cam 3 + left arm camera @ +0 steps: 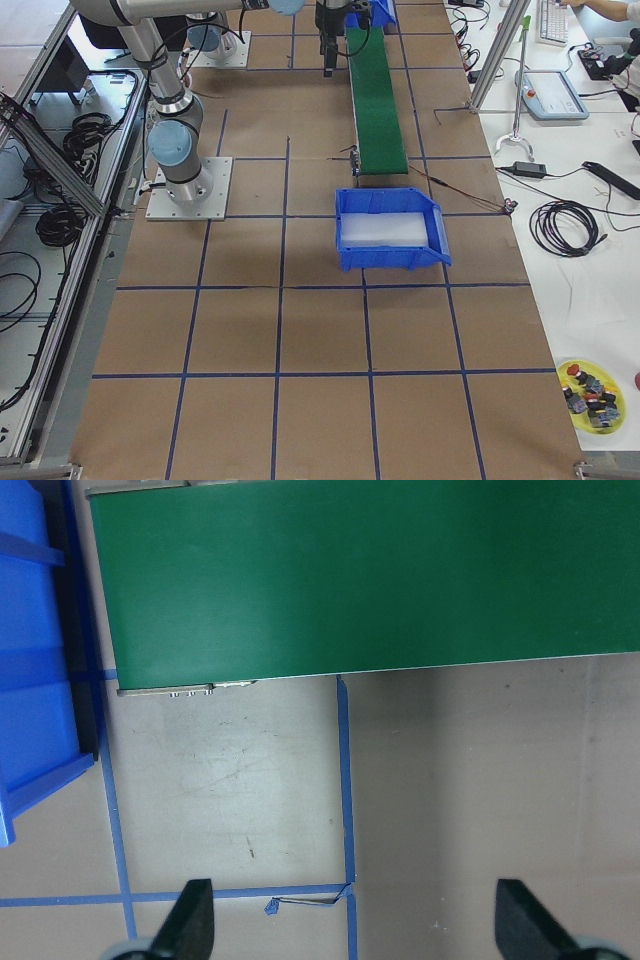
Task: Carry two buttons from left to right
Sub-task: 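Move the left gripper over the blue bin holding the buttons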
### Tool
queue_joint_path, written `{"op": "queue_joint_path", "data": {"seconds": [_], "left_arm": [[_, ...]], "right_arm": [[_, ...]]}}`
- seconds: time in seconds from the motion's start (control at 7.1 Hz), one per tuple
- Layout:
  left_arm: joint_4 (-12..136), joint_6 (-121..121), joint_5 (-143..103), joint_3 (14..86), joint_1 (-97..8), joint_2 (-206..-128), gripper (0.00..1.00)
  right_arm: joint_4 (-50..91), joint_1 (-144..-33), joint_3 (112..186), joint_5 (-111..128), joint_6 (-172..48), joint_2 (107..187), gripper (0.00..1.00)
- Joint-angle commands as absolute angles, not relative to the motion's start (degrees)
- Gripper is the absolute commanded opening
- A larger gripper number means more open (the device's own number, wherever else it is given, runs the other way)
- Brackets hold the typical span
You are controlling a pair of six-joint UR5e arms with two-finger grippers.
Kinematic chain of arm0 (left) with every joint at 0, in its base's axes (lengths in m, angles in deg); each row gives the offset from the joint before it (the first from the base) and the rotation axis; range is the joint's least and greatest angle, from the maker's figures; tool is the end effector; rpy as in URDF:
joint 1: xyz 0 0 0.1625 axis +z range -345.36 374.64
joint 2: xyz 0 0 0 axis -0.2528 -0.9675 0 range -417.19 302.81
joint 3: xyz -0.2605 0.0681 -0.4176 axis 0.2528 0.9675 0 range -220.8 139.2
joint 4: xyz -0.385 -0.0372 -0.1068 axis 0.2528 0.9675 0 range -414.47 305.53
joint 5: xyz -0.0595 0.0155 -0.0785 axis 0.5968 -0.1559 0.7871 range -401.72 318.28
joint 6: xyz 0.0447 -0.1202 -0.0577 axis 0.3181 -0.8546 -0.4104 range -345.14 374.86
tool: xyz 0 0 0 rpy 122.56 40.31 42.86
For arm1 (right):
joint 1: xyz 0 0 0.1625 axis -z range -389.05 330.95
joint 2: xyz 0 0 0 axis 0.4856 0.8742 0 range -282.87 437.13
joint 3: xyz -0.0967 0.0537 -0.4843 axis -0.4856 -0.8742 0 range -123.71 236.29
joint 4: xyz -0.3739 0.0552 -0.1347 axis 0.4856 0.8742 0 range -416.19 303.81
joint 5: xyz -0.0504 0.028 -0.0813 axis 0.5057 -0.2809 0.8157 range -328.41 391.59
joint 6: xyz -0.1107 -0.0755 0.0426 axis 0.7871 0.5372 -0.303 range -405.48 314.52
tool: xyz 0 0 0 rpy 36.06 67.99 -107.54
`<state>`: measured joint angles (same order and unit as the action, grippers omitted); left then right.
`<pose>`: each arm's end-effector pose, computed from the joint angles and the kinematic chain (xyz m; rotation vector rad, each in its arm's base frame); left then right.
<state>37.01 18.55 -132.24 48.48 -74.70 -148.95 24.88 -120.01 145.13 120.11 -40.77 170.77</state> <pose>-0.1264 -0.4886 0.5074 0.0833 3.1322 0.0696 0.1442 -0.4326 0.5425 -0.1524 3.1078 0.1110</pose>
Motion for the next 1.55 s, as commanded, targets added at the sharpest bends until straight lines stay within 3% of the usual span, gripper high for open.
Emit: {"op": "queue_joint_path", "data": {"seconds": [0.0, 1.13, 1.41], "left_arm": [[37.02, 18.55, -132.24, 48.50, -74.74, -149.03, 1.00], [36.67, 18.72, -131.98, 49.46, -74.39, -149.12, 1.00], [34.57, 25.35, -132.42, 47.55, -68.90, -149.91, 1.00]], "right_arm": [[24.50, -120.10, 147.67, 120.09, -40.64, 170.74, 1.00], [24.67, -120.02, 147.96, 120.00, -40.64, 170.74, 1.00], [24.67, -120.02, 147.96, 120.00, -40.64, 170.65, 1.00]]}}
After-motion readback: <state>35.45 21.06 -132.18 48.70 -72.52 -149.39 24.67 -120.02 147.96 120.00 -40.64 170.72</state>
